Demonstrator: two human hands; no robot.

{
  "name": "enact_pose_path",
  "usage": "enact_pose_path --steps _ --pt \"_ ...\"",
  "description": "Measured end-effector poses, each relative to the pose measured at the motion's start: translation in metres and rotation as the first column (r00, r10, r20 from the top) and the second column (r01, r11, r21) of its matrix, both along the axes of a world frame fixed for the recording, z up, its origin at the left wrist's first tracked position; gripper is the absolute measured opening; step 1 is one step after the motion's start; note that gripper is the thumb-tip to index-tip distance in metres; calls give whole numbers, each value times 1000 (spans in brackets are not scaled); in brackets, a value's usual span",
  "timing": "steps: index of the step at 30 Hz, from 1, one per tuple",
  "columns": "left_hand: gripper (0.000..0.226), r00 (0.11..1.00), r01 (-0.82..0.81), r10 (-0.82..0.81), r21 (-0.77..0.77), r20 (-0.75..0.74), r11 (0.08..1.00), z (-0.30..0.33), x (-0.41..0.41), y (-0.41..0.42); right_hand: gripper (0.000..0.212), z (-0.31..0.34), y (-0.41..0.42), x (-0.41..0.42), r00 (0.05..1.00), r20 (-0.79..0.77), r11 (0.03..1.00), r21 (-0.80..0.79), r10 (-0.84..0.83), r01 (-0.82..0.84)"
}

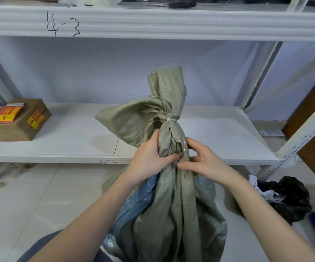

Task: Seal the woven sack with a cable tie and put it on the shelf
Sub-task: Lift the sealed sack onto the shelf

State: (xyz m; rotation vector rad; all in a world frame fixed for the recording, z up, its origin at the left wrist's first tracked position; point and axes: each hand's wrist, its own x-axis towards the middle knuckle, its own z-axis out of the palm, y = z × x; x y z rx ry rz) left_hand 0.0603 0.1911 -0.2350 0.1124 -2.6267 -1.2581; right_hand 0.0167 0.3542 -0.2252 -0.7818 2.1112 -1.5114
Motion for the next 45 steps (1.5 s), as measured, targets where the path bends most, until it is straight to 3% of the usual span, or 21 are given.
enact_pose_path --steps 3,5,7,11,15,18,22,24,35,45 --pt "62 999 -38 38 -5 -20 999 3 -2 -4 76 3 8 -5 999 -38 987 162 11 -5" --pt "61 998 -58 58 -3 -22 998 4 -3 -5 107 -1 16 -8 995 -66 901 433 73 -37" --pt "59 997 -73 73 1 -24 997 5 -3 -4 121 -8 17 -5 981 -25 818 556 193 -147" --pt "55 996 -81 81 10 -39 997 6 -2 2 119 -16 -1 14 963 -8 814 536 270 -224" --pt "50 995 -79 81 38 -64 996 9 0 10 135 -32 -28 31 991 -118 861 508 61 8" --pt "51 992 -67 69 28 -103 997 13 1 16 119 -36 -37 41 974 -188 888 415 -129 197" --pt "50 987 -70 76 48 -145 996 27 3 19 55 -29 -41 40 897 -356 874 306 -262 377" --pt "51 981 -65 75 62 -176 996 37 3 19 40 -19 -40 39 876 -394 863 299 -278 408" --pt "54 918 -15 41 68 -395 998 131 0 17 39 77 -35 25 772 -535 879 108 -342 464" --pt "64 817 45 -61 -41 -574 998 204 -5 24 34 138 -32 5 572 -644 827 -181 -509 532"
